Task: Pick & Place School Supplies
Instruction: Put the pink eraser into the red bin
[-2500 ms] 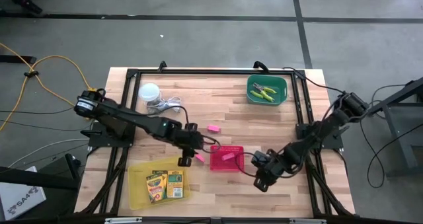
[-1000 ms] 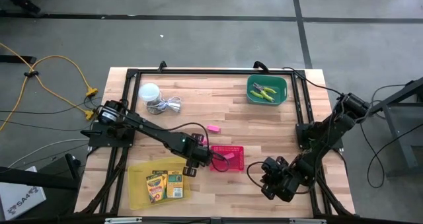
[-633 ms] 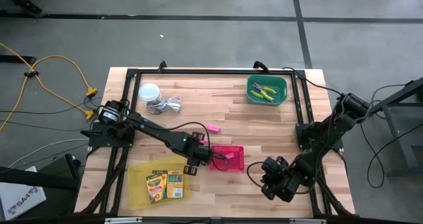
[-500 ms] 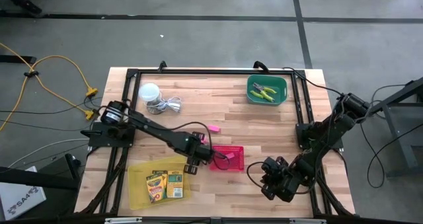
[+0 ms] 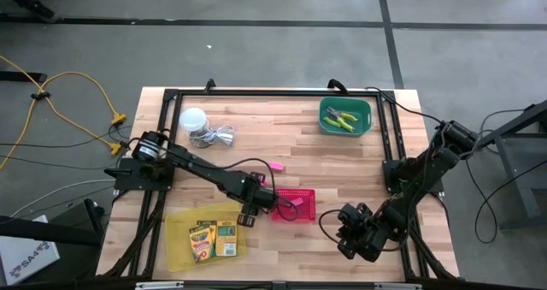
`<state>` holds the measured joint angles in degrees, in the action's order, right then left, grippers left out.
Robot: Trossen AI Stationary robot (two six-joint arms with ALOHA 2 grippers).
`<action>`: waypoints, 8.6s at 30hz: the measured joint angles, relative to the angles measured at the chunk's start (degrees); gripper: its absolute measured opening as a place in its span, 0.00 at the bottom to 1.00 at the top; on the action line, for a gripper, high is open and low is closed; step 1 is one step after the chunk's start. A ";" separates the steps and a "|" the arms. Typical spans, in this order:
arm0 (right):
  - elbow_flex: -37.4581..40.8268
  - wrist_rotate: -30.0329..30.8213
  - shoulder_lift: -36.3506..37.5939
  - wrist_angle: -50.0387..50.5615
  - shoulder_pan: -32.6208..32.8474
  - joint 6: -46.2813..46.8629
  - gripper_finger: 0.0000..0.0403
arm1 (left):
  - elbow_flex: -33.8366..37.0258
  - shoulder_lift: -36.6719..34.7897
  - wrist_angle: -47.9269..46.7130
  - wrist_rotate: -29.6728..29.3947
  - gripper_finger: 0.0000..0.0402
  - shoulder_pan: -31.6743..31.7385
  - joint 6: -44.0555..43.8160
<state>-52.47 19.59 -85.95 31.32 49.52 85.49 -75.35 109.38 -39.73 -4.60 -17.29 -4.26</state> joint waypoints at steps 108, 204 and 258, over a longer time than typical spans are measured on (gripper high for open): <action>0.00 -0.02 0.00 -0.72 0.00 -1.70 0.18 | -3.93 -10.84 -1.93 -6.41 0.19 5.70 8.68; 0.01 1.49 0.02 -6.26 0.00 -2.77 0.18 | -2.14 3.34 -4.36 3.16 0.35 13.81 32.43; 0.02 1.51 0.02 -6.65 0.00 -3.23 0.18 | -2.12 -8.63 17.85 -2.65 0.20 2.70 36.84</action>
<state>-52.45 21.10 -85.93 24.67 49.52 82.26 -77.47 100.75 -21.89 -7.25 -14.59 32.58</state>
